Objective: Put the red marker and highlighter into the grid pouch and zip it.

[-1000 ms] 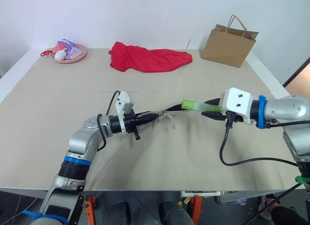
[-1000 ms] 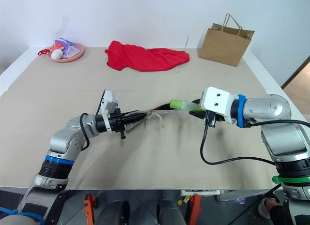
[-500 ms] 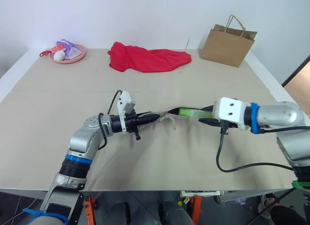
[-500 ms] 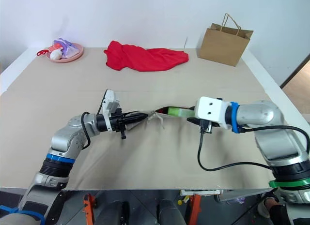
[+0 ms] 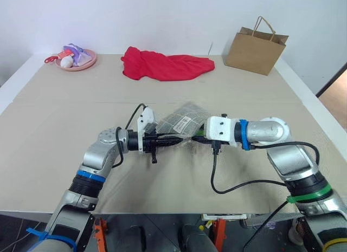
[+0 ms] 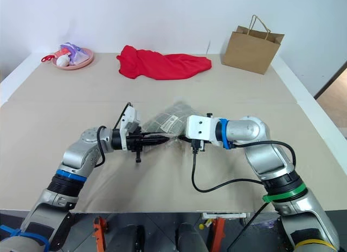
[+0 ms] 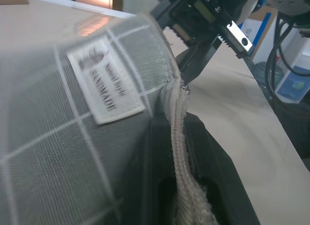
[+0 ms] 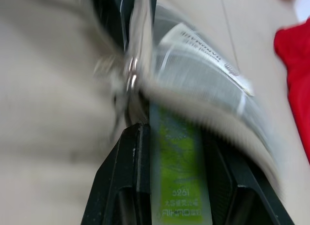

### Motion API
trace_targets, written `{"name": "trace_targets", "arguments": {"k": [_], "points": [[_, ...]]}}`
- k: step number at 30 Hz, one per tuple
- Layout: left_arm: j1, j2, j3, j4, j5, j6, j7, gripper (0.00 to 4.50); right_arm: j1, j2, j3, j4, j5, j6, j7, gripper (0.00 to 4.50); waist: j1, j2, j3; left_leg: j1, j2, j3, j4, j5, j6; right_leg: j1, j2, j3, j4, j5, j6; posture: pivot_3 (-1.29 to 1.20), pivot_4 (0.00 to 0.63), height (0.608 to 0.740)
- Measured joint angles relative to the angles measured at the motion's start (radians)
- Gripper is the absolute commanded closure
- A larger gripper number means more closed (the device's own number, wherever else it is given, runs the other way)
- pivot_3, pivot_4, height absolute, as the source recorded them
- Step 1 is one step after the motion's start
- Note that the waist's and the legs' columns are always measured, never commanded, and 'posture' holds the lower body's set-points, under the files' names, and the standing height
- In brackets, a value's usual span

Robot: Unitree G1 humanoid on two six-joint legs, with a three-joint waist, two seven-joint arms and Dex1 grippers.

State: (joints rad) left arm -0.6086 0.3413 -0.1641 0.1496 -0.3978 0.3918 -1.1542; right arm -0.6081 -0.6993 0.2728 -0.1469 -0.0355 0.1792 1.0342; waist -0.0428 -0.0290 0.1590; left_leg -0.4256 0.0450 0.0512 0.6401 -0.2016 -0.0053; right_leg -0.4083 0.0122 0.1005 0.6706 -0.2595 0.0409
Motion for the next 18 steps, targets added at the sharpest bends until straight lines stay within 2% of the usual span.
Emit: {"name": "trace_targets", "arguments": {"k": [8, 9, 13, 18], "points": [[0.001, 0.006, -0.021, 0.000, 0.006, 0.001, -0.040, 4.50, 0.020, 0.036, 0.041, 0.002, -0.030, -0.049, 0.013, 3.43, 0.000, 0.000, 0.000, 0.000, 0.000, 0.000, 0.001, 0.000, 0.000, 0.000, 0.000, 0.000, 0.001, 0.000, 0.000, 0.00, 0.150, 0.740], [0.001, 0.007, -0.021, 0.000, 0.006, 0.001, -0.040, 4.50, 0.020, 0.038, 0.041, 0.007, -0.031, -0.054, 0.013, 2.41, 0.000, 0.000, 0.000, 0.000, 0.000, 0.000, 0.001, 0.000, 0.000, 0.000, 0.000, 0.000, 0.001, 0.000, 0.000, 0.00, 0.150, 0.740], [0.001, 0.003, -0.017, -0.006, 0.004, 0.001, -0.031, 4.50, 0.006, 0.038, 0.039, 0.015, -0.026, -0.082, 0.034, 0.63, 0.000, 0.000, 0.000, 0.000, 0.000, 0.000, 0.002, 0.000, 0.000, 0.000, 0.000, -0.001, 0.002, 0.000, 0.000, 0.00, 0.150, 0.740], [0.001, -0.014, -0.001, -0.012, -0.021, 0.033, -0.001, 4.50, -0.008, 0.008, 0.017, 0.048, -0.022, -0.129, 0.035, 0.63, 0.000, 0.000, 0.000, 0.000, 0.000, 0.000, 0.002, 0.000, 0.000, 0.000, 0.000, 0.000, 0.002, 0.000, 0.000, 0.00, 0.150, 0.740]]}}
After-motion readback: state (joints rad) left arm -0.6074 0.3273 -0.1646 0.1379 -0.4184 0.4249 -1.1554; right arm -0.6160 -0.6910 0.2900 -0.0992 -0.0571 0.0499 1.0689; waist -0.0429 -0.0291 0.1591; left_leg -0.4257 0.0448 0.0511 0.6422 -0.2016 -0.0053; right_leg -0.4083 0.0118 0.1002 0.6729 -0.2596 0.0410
